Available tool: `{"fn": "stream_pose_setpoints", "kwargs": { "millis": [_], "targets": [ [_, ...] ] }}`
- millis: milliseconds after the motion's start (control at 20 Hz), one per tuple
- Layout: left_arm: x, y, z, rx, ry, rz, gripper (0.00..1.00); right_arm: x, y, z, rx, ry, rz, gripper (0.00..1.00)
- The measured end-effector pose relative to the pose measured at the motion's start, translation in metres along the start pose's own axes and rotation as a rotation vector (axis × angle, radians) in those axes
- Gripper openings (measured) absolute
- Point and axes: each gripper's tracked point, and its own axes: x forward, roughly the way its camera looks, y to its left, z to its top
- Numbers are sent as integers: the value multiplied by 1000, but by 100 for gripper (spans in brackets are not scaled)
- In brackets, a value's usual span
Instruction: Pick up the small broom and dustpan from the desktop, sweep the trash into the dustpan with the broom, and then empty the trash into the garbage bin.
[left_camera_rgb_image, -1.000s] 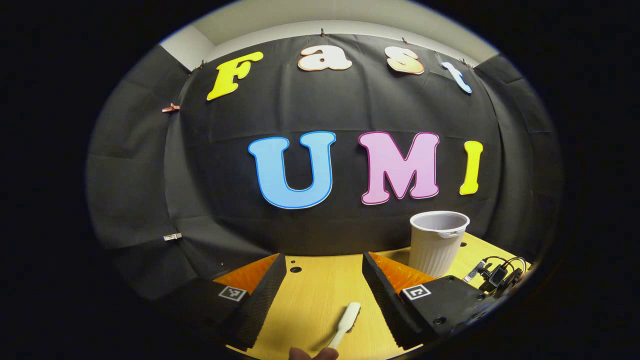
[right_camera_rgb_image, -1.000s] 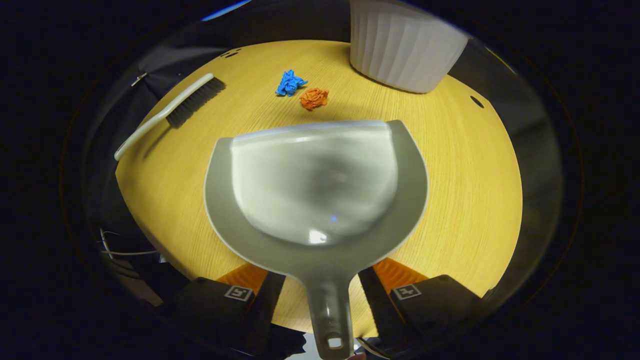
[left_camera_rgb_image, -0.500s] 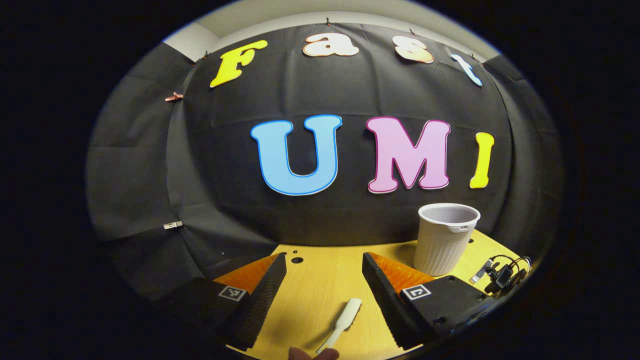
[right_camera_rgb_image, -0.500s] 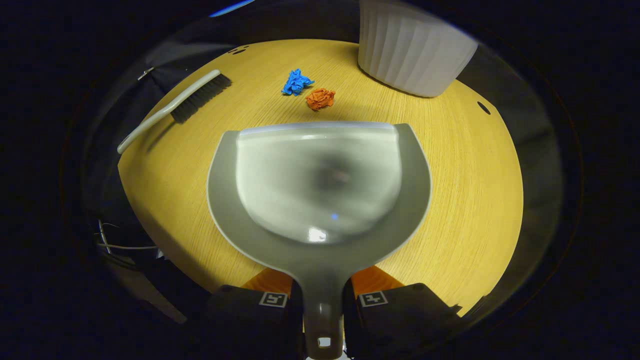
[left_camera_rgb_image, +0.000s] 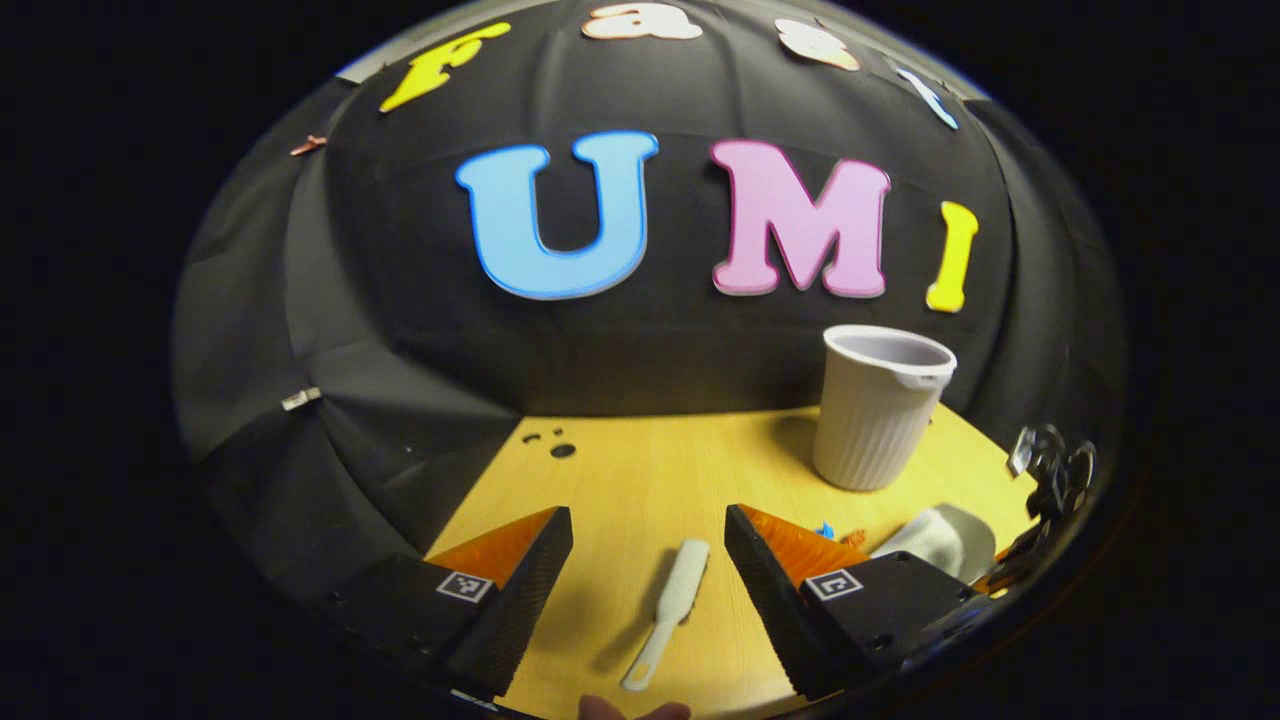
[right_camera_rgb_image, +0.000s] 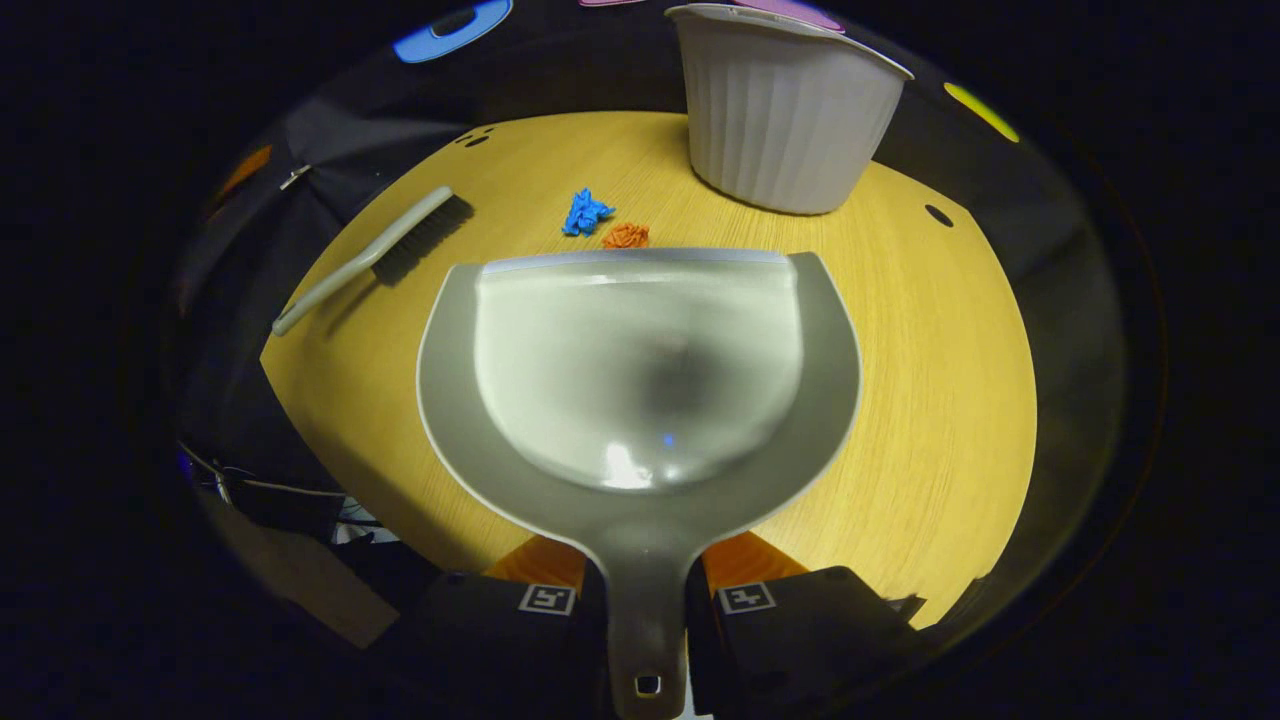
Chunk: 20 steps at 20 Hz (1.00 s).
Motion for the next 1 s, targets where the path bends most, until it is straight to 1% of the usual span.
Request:
{"fn": "stream_pose_setpoints", "kwargs": {
  "millis": [200,350,550,600,650,750,800,900,1000],
  "targets": [
    [25,-8,-68,65,246,-59,98,-25,-8,7,-17,-62,-17,37],
    [44,-14,-104,103,372,-99,95,-41,-15,6,-61,-84,-44,37],
    [63,-26,-149,78,529,-140,93,-44,-22,-4,-86,-70,-53,37],
    [66,-25,-159,71,575,-139,92,-43,-23,-9,-86,-62,-59,39],
    [68,-22,-168,68,611,-135,92,-43,-24,-12,-81,-56,-60,37],
    [76,-20,-180,68,655,-135,90,-45,-23,-13,-64,-55,-64,37],
    [80,-19,-183,82,664,-139,87,-44,-24,-16,-57,-55,-67,37],
    [87,-15,-192,119,684,-145,85,-47,-29,-21,-52,-51,-81,37],
    [90,-17,-202,127,723,-158,82,-48,-31,-25,-44,-46,-89,37]
  ]
}}
